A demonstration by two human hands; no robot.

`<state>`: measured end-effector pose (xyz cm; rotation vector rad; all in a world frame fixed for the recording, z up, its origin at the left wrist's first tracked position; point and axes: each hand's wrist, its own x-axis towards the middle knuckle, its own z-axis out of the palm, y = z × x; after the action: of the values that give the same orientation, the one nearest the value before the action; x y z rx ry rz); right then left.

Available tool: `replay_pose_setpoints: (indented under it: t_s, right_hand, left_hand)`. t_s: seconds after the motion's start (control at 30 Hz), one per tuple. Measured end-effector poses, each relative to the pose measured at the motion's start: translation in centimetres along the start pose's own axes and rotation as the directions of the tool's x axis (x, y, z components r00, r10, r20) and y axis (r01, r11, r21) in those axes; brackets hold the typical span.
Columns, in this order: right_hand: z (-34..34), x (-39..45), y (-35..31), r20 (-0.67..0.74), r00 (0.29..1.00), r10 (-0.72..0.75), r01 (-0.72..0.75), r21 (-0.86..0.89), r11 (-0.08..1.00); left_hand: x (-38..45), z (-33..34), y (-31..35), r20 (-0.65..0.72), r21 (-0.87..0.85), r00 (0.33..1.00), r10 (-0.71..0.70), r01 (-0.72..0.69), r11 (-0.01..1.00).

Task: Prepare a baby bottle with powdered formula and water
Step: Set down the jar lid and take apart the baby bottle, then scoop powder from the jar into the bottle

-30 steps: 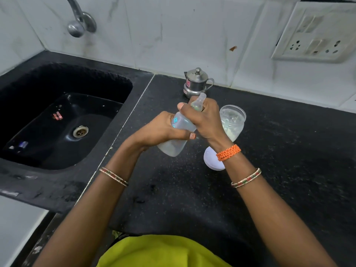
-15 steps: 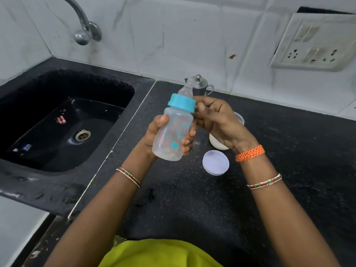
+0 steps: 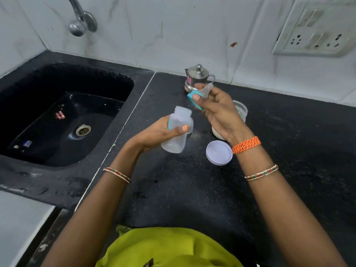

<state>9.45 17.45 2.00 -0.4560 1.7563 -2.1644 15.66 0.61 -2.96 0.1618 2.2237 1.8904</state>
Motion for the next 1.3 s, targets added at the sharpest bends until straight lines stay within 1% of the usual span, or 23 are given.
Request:
replay_pose_setpoints:
  t_s: [0.07,0.13,0.23,0.33,0.47,0.53,0.6,0.67,0.7,0.77,0.87,0.9,0.93,0.97,1.0,1.07,1.13,1.17,1.23,1.27,1.3]
  right_hand:
    - [-0.2,-0.2,1.6,-0.123,0.992,-0.01,-0.011,-0.166,0.986]
    - [0.1,-1.1,4.3,-0.195,0.98,-0.025,-0.05,-0.368,0.928]
    - [0.7,-2.4,8.1,-0.176,0.981,-0.079,-0.049,-0.623,0.781]
    - [0.8,-3.0,10.0,-0.125,0.986,-0.11,-0.019,-0.742,0.67]
    - [0.8,-3.5,10.8,-0.044,0.995,-0.094,0.014,-0.843,0.537]
    - [0.9,-3.6,10.8,-0.034,0.995,-0.094,0.016,-0.872,0.49]
    - [1.0,-3.6,10.6,-0.033,0.997,-0.077,0.009,-0.873,0.488]
    - [1.1,-3.8,10.2,-0.037,0.994,-0.107,0.022,-0.861,0.508]
    - [1.1,-3.9,9.7,-0.046,0.988,-0.15,0.04,-0.852,0.522]
    - [0.8,-4.0,7.8,-0.072,0.961,-0.269,0.089,-0.837,0.541]
    - [-1.0,-3.4,3.7,-0.115,0.882,-0.456,0.167,-0.829,0.533]
    - [-2.0,-3.1,2.2,-0.138,0.858,-0.494,0.164,-0.839,0.519]
    - [-3.1,-2.7,1.0,-0.166,0.848,-0.503,0.133,-0.852,0.506]
    - [-4.3,-2.2,-0.2,-0.191,0.857,-0.479,0.08,-0.869,0.489]
    - [-5.5,-1.7,-1.2,-0.205,0.884,-0.42,0.013,-0.888,0.46]
    - [-7.4,-0.7,-2.5,-0.218,0.948,-0.232,-0.118,-0.917,0.381]
    - [-8.4,0.5,-3.0,-0.23,0.97,-0.082,-0.202,-0.945,0.258]
    - [-8.5,1.1,-3.1,-0.224,0.974,-0.031,-0.216,-0.962,0.167]
    - [-8.2,2.1,-3.0,-0.19,0.979,0.07,-0.19,-0.982,-0.01]
    - [-7.9,2.5,-2.8,-0.171,0.979,0.109,-0.164,-0.984,-0.069]
    - [-7.8,2.8,-2.6,-0.158,0.978,0.133,-0.145,-0.984,-0.103]
  left_hand:
    - [0.0,-0.1,-1.9,-0.224,0.017,0.975,-0.001,0.004,1.0]
    - [-0.1,0.1,-3.7,-0.38,0.004,0.924,0.046,-0.048,0.999]
    - [-0.2,0.2,-5.3,-0.465,0.027,0.878,0.114,-0.115,0.993]
    - [0.0,0.2,-6.1,-0.496,0.03,0.861,0.11,-0.109,0.994]
    - [-0.1,0.2,-6.7,-0.472,0.078,0.874,0.116,-0.09,0.993]
    - [-0.1,0.0,-6.5,-0.448,0.108,0.889,0.099,-0.057,0.993]
    - [-0.2,0.0,-6.2,-0.419,0.14,0.905,0.078,-0.02,0.99]
    - [-0.2,0.4,-5.8,-0.422,0.151,0.902,0.094,-0.032,0.988]
    - [-0.4,0.6,-5.4,-0.445,0.157,0.887,0.121,-0.056,0.986]
    - [-0.6,1.4,-3.9,-0.511,0.192,0.834,0.21,-0.127,0.973]
    - [-0.6,3.0,-0.3,-0.581,0.318,0.714,0.39,-0.242,0.917]
    - [-0.4,3.5,1.0,-0.58,0.353,0.676,0.453,-0.293,0.889]
    - [0.0,4.0,2.2,-0.568,0.367,0.65,0.506,-0.351,0.862]
    - [0.5,4.5,3.0,-0.551,0.353,0.638,0.538,-0.405,0.843]
    - [1.1,5.1,3.7,-0.535,0.311,0.649,0.541,-0.445,0.84]
    - [2.4,6.0,4.3,-0.51,0.181,0.717,0.476,-0.451,0.874]
    - [4.0,6.9,4.0,-0.48,0.102,0.793,0.375,-0.374,0.922]
    - [4.7,7.2,3.6,-0.461,0.089,0.823,0.331,-0.328,0.941]
    - [5.9,7.7,2.9,-0.439,0.067,0.861,0.258,-0.255,0.965]
    - [6.3,7.8,2.6,-0.438,0.055,0.869,0.23,-0.23,0.972]
    - [6.5,7.9,2.3,-0.44,0.039,0.875,0.201,-0.206,0.978]
